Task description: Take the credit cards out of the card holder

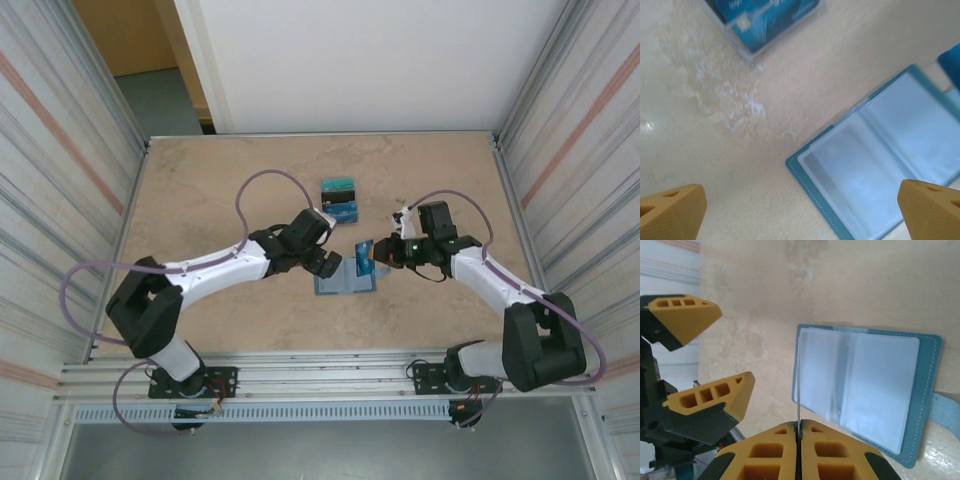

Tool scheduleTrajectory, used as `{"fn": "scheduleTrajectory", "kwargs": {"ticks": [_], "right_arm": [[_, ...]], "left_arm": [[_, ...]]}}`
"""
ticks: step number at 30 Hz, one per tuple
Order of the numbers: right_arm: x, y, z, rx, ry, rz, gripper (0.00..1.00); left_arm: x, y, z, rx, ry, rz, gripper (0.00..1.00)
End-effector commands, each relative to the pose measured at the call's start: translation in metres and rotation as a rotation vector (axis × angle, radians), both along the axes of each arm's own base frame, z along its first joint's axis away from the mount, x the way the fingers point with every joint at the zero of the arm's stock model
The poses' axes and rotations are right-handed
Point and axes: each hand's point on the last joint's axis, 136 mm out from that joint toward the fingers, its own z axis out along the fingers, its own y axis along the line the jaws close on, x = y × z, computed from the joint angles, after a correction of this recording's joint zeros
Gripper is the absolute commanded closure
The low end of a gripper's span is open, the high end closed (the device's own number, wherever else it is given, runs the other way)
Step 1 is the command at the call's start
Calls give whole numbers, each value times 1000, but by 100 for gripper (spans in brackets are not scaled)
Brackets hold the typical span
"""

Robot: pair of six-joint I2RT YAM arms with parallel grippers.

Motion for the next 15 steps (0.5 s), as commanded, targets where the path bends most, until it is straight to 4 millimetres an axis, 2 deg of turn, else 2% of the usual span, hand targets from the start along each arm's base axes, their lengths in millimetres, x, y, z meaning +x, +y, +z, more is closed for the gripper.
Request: {"fn": "scheduleTrajectory", "kwargs": {"ticks": [1,5,9,11,15], "right_arm": [[-6,9,32,-6,-125,94,91],[-12,20,52,6,-212,170,91],[-17,31,69,32,-280,249,91],[-19,36,75,43,-304,283,91],[-29,47,86,70,-339,373,90]], "left_arm": [[-5,-15,43,-92,-64,-109,1],[-17,-24,73,-208,-97,-234,4],[-26,-25,98,-319,-108,-337,9],[-30,-24,108,-372,-101,-385,11],[-36,-22,116,-426,-68,-467,14]]}}
